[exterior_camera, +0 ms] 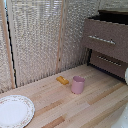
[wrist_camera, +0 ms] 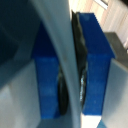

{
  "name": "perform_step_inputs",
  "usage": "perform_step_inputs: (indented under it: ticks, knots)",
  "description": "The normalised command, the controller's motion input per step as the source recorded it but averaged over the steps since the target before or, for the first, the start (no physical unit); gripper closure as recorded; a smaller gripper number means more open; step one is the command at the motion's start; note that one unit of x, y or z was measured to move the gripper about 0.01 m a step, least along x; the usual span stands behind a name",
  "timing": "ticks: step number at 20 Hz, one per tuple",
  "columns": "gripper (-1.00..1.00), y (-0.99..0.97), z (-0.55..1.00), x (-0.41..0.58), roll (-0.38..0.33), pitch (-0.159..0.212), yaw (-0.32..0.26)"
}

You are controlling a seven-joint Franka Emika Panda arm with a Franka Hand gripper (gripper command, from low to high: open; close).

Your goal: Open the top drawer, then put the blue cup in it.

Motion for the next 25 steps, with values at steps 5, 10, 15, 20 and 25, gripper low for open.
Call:
perform_step_inputs:
  ticks: [5, 10, 15, 20, 25]
  knots:
    - [1.0, -0.87, -0.03, 0.0, 0.006, 0.047, -0.015]
    - [1.0, -0.47, -0.21, -0.03, -0.035, 0.075, -0.058]
    - [-1.0, -0.35, -0.09, -0.125, -0.037, 0.068, -0.006]
    - [-1.0, -0.22, 0.65, 0.13, -0.1, 0.03, 0.034]
    - [-1.0, -0.1, 0.85, 0.191, -0.043, 0.026, 0.055]
